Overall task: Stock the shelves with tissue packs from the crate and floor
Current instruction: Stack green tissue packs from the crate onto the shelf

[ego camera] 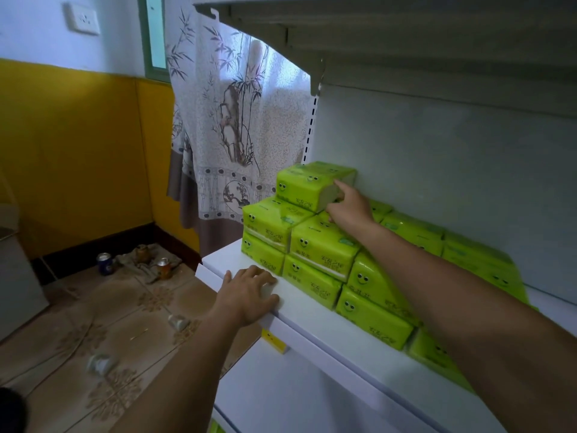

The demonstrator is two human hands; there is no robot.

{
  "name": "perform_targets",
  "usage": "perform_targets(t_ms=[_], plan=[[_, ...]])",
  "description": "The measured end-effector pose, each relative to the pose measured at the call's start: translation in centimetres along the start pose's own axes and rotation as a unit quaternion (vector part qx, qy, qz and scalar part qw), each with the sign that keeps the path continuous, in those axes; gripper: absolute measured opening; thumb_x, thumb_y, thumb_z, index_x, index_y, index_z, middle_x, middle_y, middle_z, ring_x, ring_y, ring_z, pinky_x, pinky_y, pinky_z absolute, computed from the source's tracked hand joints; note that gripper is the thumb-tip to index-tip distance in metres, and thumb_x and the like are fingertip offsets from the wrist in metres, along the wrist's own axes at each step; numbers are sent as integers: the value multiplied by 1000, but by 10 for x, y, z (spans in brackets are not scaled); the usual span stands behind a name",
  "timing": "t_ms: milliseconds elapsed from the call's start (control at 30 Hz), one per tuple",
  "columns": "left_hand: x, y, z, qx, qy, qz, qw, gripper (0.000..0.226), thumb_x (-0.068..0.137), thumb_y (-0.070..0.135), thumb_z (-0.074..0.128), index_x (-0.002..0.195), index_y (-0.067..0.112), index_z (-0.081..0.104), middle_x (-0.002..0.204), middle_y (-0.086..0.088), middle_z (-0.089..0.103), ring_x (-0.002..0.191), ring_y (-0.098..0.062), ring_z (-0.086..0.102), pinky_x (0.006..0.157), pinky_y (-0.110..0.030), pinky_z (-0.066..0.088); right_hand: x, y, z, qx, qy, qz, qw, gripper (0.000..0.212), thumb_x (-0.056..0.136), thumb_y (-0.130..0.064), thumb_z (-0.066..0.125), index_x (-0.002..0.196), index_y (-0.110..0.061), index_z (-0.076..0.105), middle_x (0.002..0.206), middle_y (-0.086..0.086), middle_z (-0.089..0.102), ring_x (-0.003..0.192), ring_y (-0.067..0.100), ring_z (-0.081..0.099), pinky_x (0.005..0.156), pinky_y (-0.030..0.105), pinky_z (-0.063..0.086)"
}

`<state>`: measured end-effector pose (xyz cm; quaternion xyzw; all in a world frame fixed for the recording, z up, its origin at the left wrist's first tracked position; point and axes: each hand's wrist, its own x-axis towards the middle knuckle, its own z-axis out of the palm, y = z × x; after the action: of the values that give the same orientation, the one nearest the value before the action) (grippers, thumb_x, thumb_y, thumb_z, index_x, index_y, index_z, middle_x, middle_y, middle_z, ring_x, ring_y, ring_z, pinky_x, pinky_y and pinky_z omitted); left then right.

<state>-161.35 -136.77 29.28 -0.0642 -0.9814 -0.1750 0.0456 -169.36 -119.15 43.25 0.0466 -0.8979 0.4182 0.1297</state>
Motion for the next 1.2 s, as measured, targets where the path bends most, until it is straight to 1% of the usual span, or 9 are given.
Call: perform_targets(t_ms=[100, 233, 500, 600, 667, 733, 800, 1000, 1200], plan=[[-32, 7, 3, -66, 54, 6, 996, 81, 63, 63, 23, 127, 27, 55, 129, 1, 49, 121, -19, 43, 101, -30, 31, -28, -2, -16, 42, 6, -10, 999, 63, 80, 0, 58, 139, -17, 43, 131, 10, 55, 103, 30, 63, 94, 40, 50], [-83, 11, 6, -100, 93, 41, 990, 70, 65, 54, 30, 114, 19, 67, 118, -6, 61, 110, -24, 57, 93, -32, 44, -75, -5, -29, 74, -2, -27, 997, 61, 80, 2, 59, 137, -16, 46, 130, 9, 56, 89, 23, 61, 89, 42, 52], [-180, 30, -3, -19, 59, 29, 998, 89, 57, 62, 14, 125, 26, 58, 135, 0, 50, 124, -19, 44, 99, -29, 36, -185, -13, -27, 64, -41, -54, 996, 60, 79, 0, 55, 136, -16, 47, 127, 12, 57, 89, 26, 63, 86, 44, 52], [-214, 42, 3, -18, 49, 23, 998, 92, 55, 61, 12, 127, 26, 56, 137, 4, 47, 126, -14, 42, 95, -22, 31, -234, 1, -24, 43, -82, -56, 994, 60, 80, 0, 53, 138, -15, 45, 131, 13, 54, 79, 28, 63, 73, 30, 53], [-232, 46, 22, -48, 23, 15, 998, 78, 66, 60, 25, 128, 23, 55, 139, 2, 45, 127, -15, 40, 97, -21, 29, -263, 22, -17, 40, -106, -43, 993, 58, 83, 0, 52, 139, -14, 44, 132, 12, 52, 74, 20, 58, 58, 19, 43], [-247, 47, 50, -78, -26, -1, 997, 71, 70, 59, 32, 129, 26, 53, 140, 0, 44, 128, -17, 40, 101, -26, 32, -287, 50, -4, 33, -130, -20, 991, 56, 86, -3, 51, 139, -16, 43, 134, 10, 51, 83, 15, 56, 64, 21, 41], [-262, 47, 78, -76, -64, -1, 995, 83, 59, 63, 21, 129, 30, 53, 140, 0, 44, 129, -17, 38, 104, -30, 33, -306, 81, 11, 27, -152, 12, 988, 57, 86, -4, 51, 140, -17, 42, 135, 9, 51, 88, 15, 55, 69, 24, 44], [-287, 39, 158, -76, -124, -25, 989, 76, 61, 60, 27, 116, 24, 66, 128, -2, 57, 120, -21, 51, 95, -29, 44, -356, 178, 52, 39, -203, 170, 964, 57, 86, -7, 56, 140, -15, 42, 135, 11, 49, 115, 27, 54, 94, 28, 43], [-308, 36, 258, -125, -226, -106, 960, 88, 51, 63, 26, 117, 19, 65, 130, -8, 54, 124, -24, 47, 104, -31, 37, -419, 281, 90, 14, -236, 302, 924, 56, 85, -7, 58, 139, -11, 43, 134, 12, 52, 119, 25, 53, 98, 33, 45]])
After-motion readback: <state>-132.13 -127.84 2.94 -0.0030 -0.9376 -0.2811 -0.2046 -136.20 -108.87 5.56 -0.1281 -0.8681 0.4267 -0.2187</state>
